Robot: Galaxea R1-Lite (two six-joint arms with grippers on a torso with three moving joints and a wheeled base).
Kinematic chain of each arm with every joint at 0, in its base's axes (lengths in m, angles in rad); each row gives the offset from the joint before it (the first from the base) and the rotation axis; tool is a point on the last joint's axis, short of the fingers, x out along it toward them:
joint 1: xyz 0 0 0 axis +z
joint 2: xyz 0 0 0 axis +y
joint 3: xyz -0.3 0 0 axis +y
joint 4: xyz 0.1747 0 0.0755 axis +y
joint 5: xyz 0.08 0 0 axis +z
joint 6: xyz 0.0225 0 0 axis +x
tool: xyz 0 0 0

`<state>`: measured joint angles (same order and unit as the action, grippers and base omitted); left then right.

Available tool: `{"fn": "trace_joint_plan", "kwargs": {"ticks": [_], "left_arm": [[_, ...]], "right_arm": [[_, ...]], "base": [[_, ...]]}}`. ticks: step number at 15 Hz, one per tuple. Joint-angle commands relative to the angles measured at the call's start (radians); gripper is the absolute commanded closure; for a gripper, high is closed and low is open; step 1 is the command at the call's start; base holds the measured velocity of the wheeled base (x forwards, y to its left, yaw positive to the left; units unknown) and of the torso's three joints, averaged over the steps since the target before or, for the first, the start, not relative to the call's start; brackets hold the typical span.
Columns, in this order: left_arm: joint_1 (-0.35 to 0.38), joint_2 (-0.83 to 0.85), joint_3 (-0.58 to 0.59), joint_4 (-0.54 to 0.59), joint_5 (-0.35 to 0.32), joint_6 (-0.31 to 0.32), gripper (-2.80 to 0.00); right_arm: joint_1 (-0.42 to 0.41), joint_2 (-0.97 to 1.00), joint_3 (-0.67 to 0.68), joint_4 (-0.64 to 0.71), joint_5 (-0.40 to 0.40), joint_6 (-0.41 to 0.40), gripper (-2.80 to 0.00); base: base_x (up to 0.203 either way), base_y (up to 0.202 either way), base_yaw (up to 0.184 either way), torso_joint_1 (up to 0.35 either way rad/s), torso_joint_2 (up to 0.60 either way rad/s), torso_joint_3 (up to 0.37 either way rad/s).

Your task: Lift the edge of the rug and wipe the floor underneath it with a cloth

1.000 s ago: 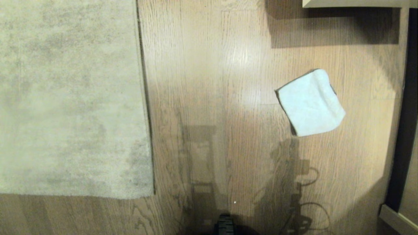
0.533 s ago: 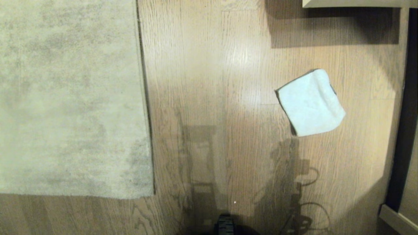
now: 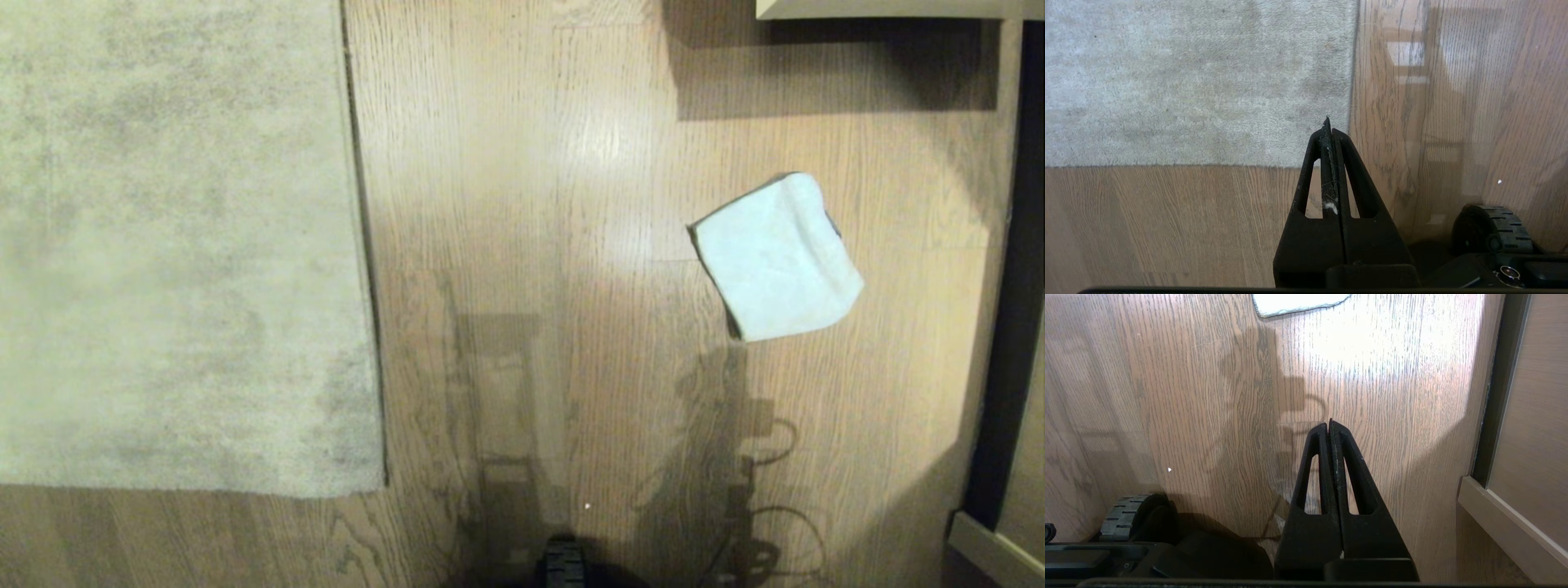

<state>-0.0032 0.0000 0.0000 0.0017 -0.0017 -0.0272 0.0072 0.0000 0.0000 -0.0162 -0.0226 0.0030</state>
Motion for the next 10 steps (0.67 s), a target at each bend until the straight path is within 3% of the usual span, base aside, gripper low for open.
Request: {"fn": "trace_joint_plan", "kwargs": {"ticks": [1, 10], "left_arm": [[0.0, 0.0, 0.0, 0.0, 0.002, 0.001, 0.0], [0.0, 0.0, 0.0, 0.0, 0.001, 0.001, 0.0]], "right_arm": [[0.0, 0.002, 0.0, 0.001, 0.0, 0.0, 0.0], [-0.001, 0.002, 0.0, 0.0, 0.0, 0.0, 0.0]], "base": [[0.0, 0.0, 0.0, 0.0, 0.0, 0.0], [0.0, 0.0, 0.0, 0.0, 0.0, 0.0]]}}
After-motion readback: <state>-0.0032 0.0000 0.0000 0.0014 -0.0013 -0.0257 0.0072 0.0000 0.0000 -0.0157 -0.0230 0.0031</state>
